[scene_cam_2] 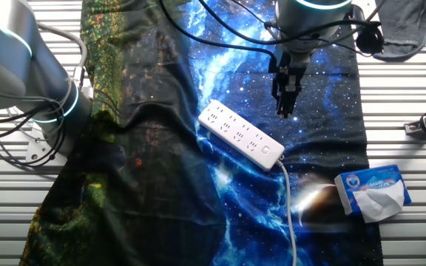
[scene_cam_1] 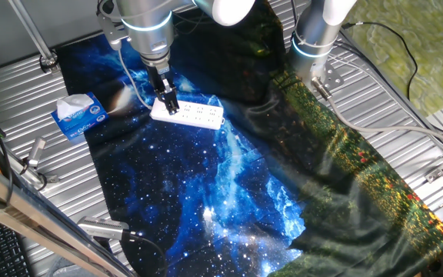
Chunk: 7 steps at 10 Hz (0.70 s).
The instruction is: Turn off the power strip by pressing the button
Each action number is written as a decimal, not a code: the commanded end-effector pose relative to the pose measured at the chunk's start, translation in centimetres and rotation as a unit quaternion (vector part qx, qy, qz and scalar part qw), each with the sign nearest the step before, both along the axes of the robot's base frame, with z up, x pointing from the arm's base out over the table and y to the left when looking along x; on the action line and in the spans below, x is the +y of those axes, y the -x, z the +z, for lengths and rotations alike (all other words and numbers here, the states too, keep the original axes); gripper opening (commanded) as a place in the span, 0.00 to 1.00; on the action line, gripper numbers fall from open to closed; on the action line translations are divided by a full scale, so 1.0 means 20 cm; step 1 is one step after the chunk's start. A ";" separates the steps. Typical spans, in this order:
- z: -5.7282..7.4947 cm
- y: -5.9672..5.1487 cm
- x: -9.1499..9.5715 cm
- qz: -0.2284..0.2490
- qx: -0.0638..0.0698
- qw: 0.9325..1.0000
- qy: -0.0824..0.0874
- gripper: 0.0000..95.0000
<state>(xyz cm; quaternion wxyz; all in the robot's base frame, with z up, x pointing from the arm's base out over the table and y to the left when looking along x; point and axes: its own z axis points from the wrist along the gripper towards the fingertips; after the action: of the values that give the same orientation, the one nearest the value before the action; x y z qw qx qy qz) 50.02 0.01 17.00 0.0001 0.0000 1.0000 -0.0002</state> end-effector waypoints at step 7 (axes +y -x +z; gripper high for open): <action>0.00 0.00 0.00 0.175 -0.014 0.984 -0.029 0.00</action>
<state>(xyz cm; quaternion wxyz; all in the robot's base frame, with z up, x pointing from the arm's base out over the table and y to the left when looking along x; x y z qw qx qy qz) 49.94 -0.05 17.03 0.0096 -0.1203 0.9925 0.0200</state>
